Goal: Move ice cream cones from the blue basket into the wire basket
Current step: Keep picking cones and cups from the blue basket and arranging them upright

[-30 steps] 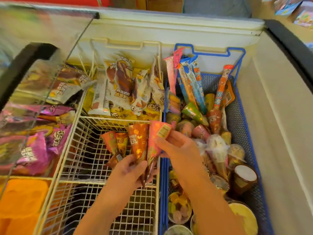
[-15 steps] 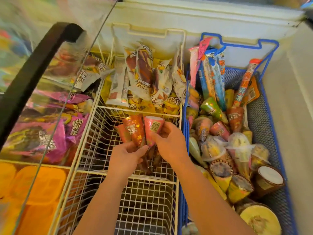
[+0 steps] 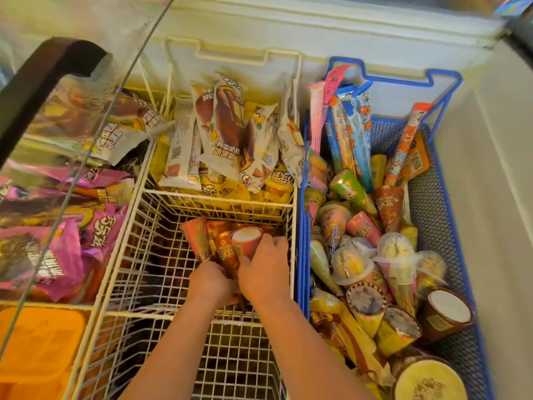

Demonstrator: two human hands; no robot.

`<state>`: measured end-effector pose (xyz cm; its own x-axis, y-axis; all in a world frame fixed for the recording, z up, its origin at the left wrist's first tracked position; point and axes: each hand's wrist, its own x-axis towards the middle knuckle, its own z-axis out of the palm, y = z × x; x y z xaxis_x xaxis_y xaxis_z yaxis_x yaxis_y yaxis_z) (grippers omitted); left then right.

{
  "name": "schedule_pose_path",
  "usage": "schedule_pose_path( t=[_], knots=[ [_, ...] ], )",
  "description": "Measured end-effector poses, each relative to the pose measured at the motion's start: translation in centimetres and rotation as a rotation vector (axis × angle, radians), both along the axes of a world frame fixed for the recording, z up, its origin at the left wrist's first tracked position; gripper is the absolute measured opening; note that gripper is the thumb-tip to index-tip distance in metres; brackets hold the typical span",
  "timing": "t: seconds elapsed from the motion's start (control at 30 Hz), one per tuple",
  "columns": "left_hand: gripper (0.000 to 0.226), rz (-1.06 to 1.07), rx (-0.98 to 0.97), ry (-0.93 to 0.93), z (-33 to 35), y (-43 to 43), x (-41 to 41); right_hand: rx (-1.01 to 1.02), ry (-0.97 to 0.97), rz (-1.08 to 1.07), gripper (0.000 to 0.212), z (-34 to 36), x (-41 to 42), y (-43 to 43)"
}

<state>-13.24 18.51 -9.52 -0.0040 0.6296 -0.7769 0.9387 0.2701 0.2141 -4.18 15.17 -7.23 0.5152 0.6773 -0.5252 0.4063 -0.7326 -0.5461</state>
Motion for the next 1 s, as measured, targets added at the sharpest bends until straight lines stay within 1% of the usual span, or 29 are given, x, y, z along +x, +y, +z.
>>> schedule_pose_path(
  t=[0.1, 0.2, 0.27, 0.33, 0.43, 0.5, 0.6, 0.7, 0.77, 0.83, 0.93, 1.0],
  knots=[
    [0.022, -0.183, 0.022, 0.086, -0.3, -0.1, 0.3, -0.003, 0.017, 0.003, 0.053, 0.1, -0.1, -0.5],
    [0.01, -0.255, 0.011, 0.076, 0.0, 0.0, 0.7, -0.035, 0.097, -0.017, 0.06, 0.1, 0.1, -0.9],
    [0.009, -0.29, -0.013, 0.059, 0.5, 0.3, 0.9, -0.068, 0.152, 0.005, 0.054, 0.3, 0.3, -1.2],
    [0.01, -0.294, -0.015, 0.035, 1.6, 0.5, 0.7, -0.079, 0.235, 0.033, 0.044, 0.5, 0.4, -1.3],
    [0.018, -0.276, 0.054, -0.033, 3.4, 0.7, 1.3, 0.0, 0.365, 0.006, 0.036, 1.0, 1.3, -1.7],
    [0.011, -0.255, 0.135, -0.083, 5.3, 0.8, 2.4, 0.078, 0.405, -0.004, 0.033, 1.8, 2.1, -1.7],
    [0.016, -0.183, 0.328, -0.18, 7.6, 0.6, 4.9, 0.229, 0.348, -0.06, 0.027, 3.4, 4.7, -1.8],
    [0.009, -0.128, 0.432, -0.319, 9.1, 0.0, 7.7, 0.345, 0.298, -0.173, 0.02, 4.8, 8.3, -2.3],
    [0.012, -0.043, 0.394, -0.442, 9.3, -0.6, 9.5, 0.385, 0.279, -0.256, 0.015, 5.3, 10.8, -2.9],
    [0.018, 0.041, 0.295, -0.527, 8.6, -1.1, 10.9, 0.392, 0.239, -0.331, 0.013, 5.1, 13.6, -3.6],
    [0.014, 0.019, 0.191, -0.518, 6.3, -1.6, 13.1, 0.318, 0.114, -0.388, 0.008, 3.9, 17.5, -4.6],
    [0.014, -0.011, 0.167, -0.483, 4.8, -1.8, 14.6, 0.263, 0.053, -0.378, 0.014, 3.0, 19.0, -4.8]
  ],
)
